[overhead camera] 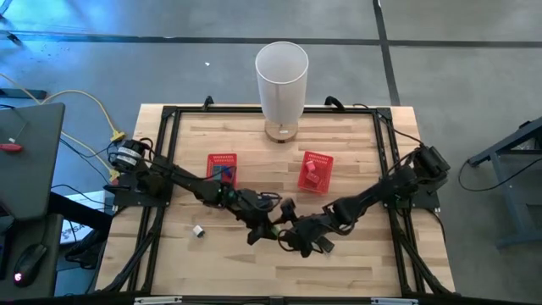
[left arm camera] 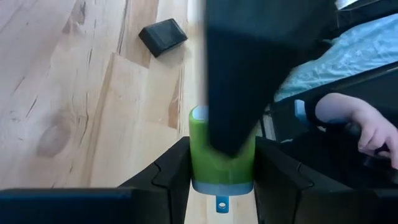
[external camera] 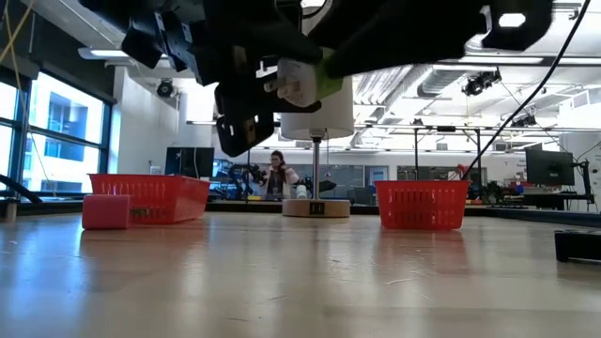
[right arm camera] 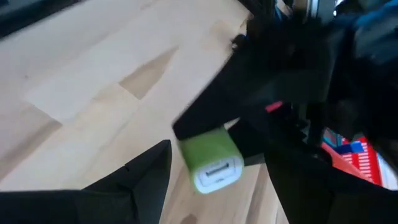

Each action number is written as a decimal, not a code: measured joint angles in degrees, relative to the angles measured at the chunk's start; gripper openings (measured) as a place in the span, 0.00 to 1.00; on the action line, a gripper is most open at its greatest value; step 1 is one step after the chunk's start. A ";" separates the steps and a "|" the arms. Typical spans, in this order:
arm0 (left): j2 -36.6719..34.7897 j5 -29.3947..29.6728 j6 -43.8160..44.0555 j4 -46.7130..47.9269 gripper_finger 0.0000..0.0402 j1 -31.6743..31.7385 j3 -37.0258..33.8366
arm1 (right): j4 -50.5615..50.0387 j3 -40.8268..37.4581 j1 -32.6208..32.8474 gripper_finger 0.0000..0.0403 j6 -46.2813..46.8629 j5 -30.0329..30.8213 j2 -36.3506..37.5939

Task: Pick & Place Office items
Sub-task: Put the green charger adapter into the right red bin

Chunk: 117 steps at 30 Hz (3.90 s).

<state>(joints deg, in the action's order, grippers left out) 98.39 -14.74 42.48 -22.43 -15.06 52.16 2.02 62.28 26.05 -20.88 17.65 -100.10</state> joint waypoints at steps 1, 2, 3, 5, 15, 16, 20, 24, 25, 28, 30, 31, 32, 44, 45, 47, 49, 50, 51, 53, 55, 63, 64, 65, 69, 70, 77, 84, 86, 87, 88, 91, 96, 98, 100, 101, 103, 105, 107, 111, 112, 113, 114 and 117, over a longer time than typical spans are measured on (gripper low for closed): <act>0.00 -0.18 0.00 -0.15 0.34 0.01 0.00 | -0.06 0.00 -0.27 0.61 0.00 -0.24 -0.31; 0.00 -0.30 0.00 -0.14 0.34 0.01 0.00 | -0.06 0.00 -0.50 0.61 0.00 -1.03 -0.58; 0.00 -0.40 0.00 -0.13 0.34 0.01 0.00 | -0.07 0.00 -0.75 0.61 -0.01 -2.25 -0.72; 0.00 -0.57 0.00 -0.14 0.34 -0.03 0.00 | 0.01 0.00 -1.18 0.61 0.00 -4.66 -0.74; -0.02 -0.57 -0.02 0.11 0.34 0.38 0.00 | 0.79 0.02 -2.09 0.56 -1.80 -5.88 -1.79; -0.02 -0.64 -0.02 0.11 0.34 0.38 0.00 | 0.82 0.02 -2.10 0.54 -1.91 -5.95 -1.79; -0.02 -0.91 -0.02 0.10 0.34 0.57 0.00 | 0.89 0.02 -2.10 0.45 -2.55 -5.75 -1.79; -0.02 -1.27 0.00 0.27 0.34 0.60 0.00 | 0.88 0.02 -2.10 0.33 -3.20 -5.86 -1.79; -0.02 -1.59 -0.05 0.22 0.34 0.60 0.00 | 0.90 0.02 -2.10 0.30 -3.32 -5.83 -1.79; -0.02 -1.92 -0.22 0.08 0.35 0.58 0.00 | 0.97 0.02 -2.08 0.30 -3.11 -5.88 -1.79; -0.02 -2.00 -0.28 0.12 0.35 0.60 0.00 | 0.86 0.02 -2.08 0.30 -3.07 -5.92 -1.79; -0.02 -2.01 -0.30 0.12 0.35 0.60 0.00 | 0.85 0.02 -2.08 0.30 -2.94 -5.94 -1.79; -0.02 -1.91 -0.33 0.12 0.35 0.60 0.00 | 0.85 0.02 -2.08 0.30 -2.92 -5.90 -1.79; -0.02 -1.04 -0.46 0.10 0.35 0.58 0.00 | 0.44 0.02 -2.08 0.30 -2.51 -5.79 -1.70; -0.02 -0.96 -0.66 0.10 0.35 0.58 0.00 | 0.44 0.02 -2.08 0.30 -2.48 -5.81 -1.70; -0.02 -0.39 -1.70 0.20 0.38 0.58 0.00 | 0.28 0.02 -2.08 0.30 -1.84 -5.94 -1.70; -0.02 0.07 -2.17 0.22 0.42 0.58 0.00 | 0.09 0.02 -2.10 0.30 -1.34 -6.23 -1.70; -0.04 0.21 -2.21 0.03 0.45 0.47 0.00 | -0.08 0.02 -2.09 0.30 -0.99 -6.26 -1.70; -0.04 0.35 -2.19 -0.09 0.47 0.30 0.00 | -0.28 0.02 -2.08 0.30 -0.73 -6.28 -1.70; -0.07 1.24 -2.19 -0.04 0.51 0.16 0.00 | -0.66 0.02 -2.04 0.30 -0.25 -6.27 -1.70; -0.07 1.61 -2.19 0.00 0.55 0.05 0.00 | -0.92 0.02 -2.04 0.30 0.13 -6.29 -1.70; -0.07 1.62 -2.14 0.05 0.61 1.49 0.00 | -4.56 0.02 -2.04 0.30 7.83 -7.20 -1.70; -0.07 1.62 -2.14 0.10 0.61 1.79 0.00 | -5.42 0.02 -2.04 0.30 9.45 -7.23 -1.70; -0.07 1.64 -2.14 0.10 0.61 2.04 0.00 | -6.18 0.02 -2.04 0.30 11.04 -7.24 -1.70; -0.07 1.58 -2.14 0.10 0.61 3.19 0.00 | -10.23 0.02 -2.04 0.30 17.67 -7.28 -1.70; -0.07 1.58 -2.28 0.10 0.61 3.41 0.00 | -11.19 0.02 -2.04 0.30 19.34 -7.26 -1.70; -0.07 1.57 -4.56 0.17 0.61 3.79 0.00 | -18.13 0.02 -2.04 0.30 31.15 -6.22 -1.66; -0.07 1.49 -4.70 1.14 0.61 3.66 0.00 | -30.70 0.00 -1.66 0.30 42.31 -1.50 0.69; -0.07 1.47 -4.68 1.59 0.61 3.65 0.00 | -33.50 0.02 -1.54 0.30 45.22 -0.80 0.99; -0.07 1.46 -4.68 1.71 0.61 3.63 0.00 | -35.00 0.02 -1.30 0.30 46.65 -0.70 0.99; -0.07 1.37 -4.66 1.86 0.61 3.53 0.00 | -36.34 0.00 -1.04 0.30 47.98 -0.64 0.99; -0.07 1.35 -4.66 1.94 0.61 3.53 0.00 | -38.01 0.00 -0.14 0.30 51.66 -0.46 0.99; -0.07 1.31 -4.59 1.91 0.61 3.53 0.00 | -41.92 0.00 0.97 0.30 56.97 0.42 0.99; -0.07 1.32 -4.57 1.91 0.61 3.49 0.00 | -44.60 0.00 1.63 0.30 59.24 0.50 1.07; -0.07 1.31 -4.55 1.91 0.61 3.49 0.00 | -47.16 0.00 2.17 0.30 61.73 0.51 1.16; -0.07 1.30 -4.55 1.91 0.61 3.47 0.00 | -48.63 0.00 2.49 0.30 63.06 0.50 1.16; -0.07 1.28 -4.55 1.91 0.61 3.44 0.00 | -52.35 0.00 3.21 0.30 65.63 0.57 1.17; -0.07 1.27 -4.55 1.91 0.61 3.33 0.00 | -57.01 0.00 4.04 0.31 68.75 0.65 1.19; -0.07 1.23 -4.55 1.91 0.61 3.29 0.00 | -62.07 0.00 4.78 0.31 72.51 0.67 1.20; -0.04 1.20 -4.61 1.89 0.61 3.18 0.00 | -71.79 0.00 6.23 0.30 79.09 1.18 1.21; -0.04 1.20 -4.74 1.89 0.61 3.18 0.00 | -74.10 0.00 6.64 0.30 80.57 1.97 1.21; -0.04 1.20 -4.87 1.89 0.61 3.18 0.00 | -76.62 0.00 7.06 0.30 82.04 3.02 1.21; -0.04 1.20 -5.02 1.89 0.61 3.18 0.00 | -79.26 0.00 7.43 0.30 83.57 4.13 1.21; -0.04 1.22 -5.16 1.89 0.61 3.18 0.00 | -84.73 0.00 7.97 0.31 86.99 6.52 1.23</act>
<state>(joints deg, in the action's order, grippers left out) 98.35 -13.52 37.32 -20.53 -11.88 52.16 -82.71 62.28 34.02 66.11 24.16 -98.87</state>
